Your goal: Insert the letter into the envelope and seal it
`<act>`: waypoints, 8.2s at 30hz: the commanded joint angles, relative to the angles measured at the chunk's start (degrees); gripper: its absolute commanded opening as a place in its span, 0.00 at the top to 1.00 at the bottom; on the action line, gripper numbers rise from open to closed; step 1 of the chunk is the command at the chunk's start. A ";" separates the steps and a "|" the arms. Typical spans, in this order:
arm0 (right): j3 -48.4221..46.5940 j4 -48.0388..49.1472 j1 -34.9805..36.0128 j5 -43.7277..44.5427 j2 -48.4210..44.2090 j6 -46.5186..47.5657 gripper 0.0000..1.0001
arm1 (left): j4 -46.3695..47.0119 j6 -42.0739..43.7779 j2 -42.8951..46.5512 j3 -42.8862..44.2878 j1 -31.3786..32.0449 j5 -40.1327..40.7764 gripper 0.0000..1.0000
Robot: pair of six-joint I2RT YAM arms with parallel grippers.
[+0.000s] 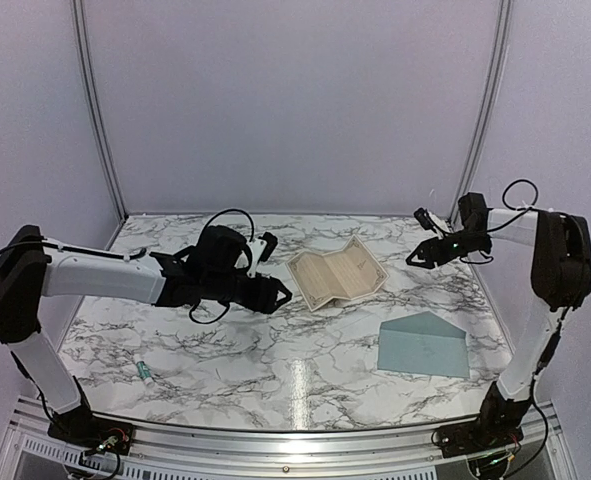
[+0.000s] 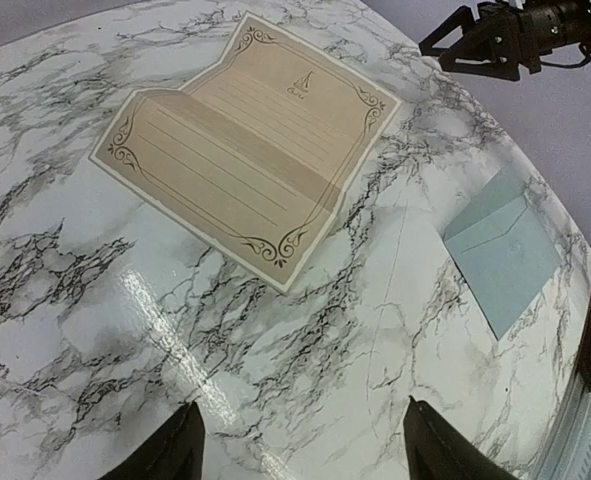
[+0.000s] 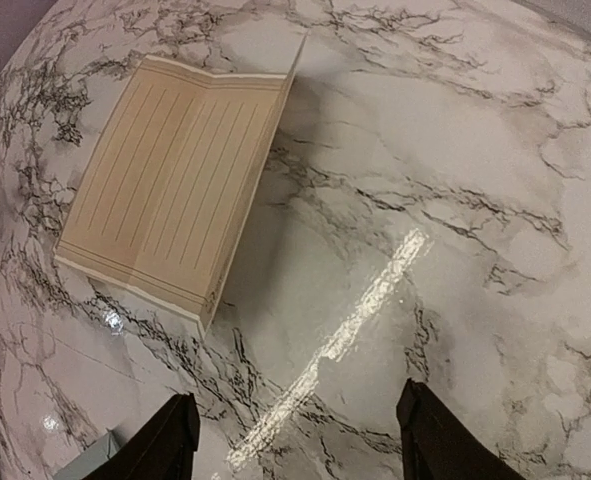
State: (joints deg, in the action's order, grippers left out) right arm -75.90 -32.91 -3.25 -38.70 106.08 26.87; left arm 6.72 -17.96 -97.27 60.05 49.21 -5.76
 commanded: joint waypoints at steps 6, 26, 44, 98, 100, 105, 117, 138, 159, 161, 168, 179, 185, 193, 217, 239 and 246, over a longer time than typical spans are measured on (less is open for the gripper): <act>-8.41 2.73 6.06 -3.21 8.74 -7.36 0.41 | 4.70 -10.69 -1.77 1.75 2.60 5.06 0.31; -14.35 0.54 10.53 -3.45 17.28 -10.40 0.56 | 1.48 -12.15 -3.10 4.99 6.60 6.25 0.32; -15.20 0.20 11.19 -2.96 18.61 -13.64 0.97 | -1.33 -11.14 -3.60 5.84 7.48 6.03 0.34; -11.75 -18.25 22.44 -10.05 -13.22 14.27 1.00 | 43.71 -7.79 -16.26 -2.60 -4.23 -22.59 0.17; -11.03 -18.16 22.46 -10.35 -13.27 14.34 1.00 | 48.65 -10.82 -19.69 -2.23 -4.21 -23.48 0.19; -9.88 -17.47 22.46 -10.77 -13.58 14.35 1.00 | 63.08 -21.16 -26.17 -1.21 -4.91 -27.31 0.28; -9.80 -16.93 22.48 -10.46 -12.41 13.94 1.00 | 68.86 -27.56 -33.05 3.30 -4.55 -32.93 0.49; -8.04 -15.61 22.48 -9.97 -12.91 13.25 1.00 | 69.85 -30.78 -35.18 3.08 -3.60 -35.99 0.93; -25.37 -32.95 25.21 8.49 -14.54 20.99 0.41 | 48.73 -19.72 -11.14 -11.10 -3.56 -23.72 1.00; -23.94 -32.00 28.25 12.44 -15.74 21.93 0.38 | 43.06 -17.56 -7.13 -11.95 -3.24 -21.07 1.00; -21.17 -26.16 40.14 25.09 -19.00 21.74 0.33 | 24.83 -14.29 1.79 -10.83 -0.95 -14.15 1.00; -17.96 -19.64 44.64 26.82 -18.23 23.22 0.30 | 19.23 -11.42 6.07 -9.69 4.35 -12.01 1.00; -13.83 -16.55 44.64 21.99 -15.75 23.07 0.30 | 18.14 -9.99 5.96 -9.75 5.90 -10.97 1.00; -9.50 -14.66 44.64 18.13 -18.59 22.59 0.28 | 17.88 -9.40 6.74 -10.23 7.29 -9.18 1.00; -4.53 -6.01 44.64 20.03 -20.14 18.70 1.00 | 15.60 -8.82 6.98 -8.48 7.65 -4.40 0.60; -4.43 -4.98 44.63 22.70 -21.39 17.07 1.00 | 15.78 -9.56 3.87 -9.51 7.74 -3.10 0.76; -4.25 -5.10 44.69 22.49 -22.31 16.67 1.00 | 16.25 -10.46 1.20 -8.56 7.76 -1.93 0.91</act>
State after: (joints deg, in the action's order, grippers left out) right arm -79.55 -39.38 40.99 -16.40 85.65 44.69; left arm 22.70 -28.08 -94.00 50.15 56.75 -9.23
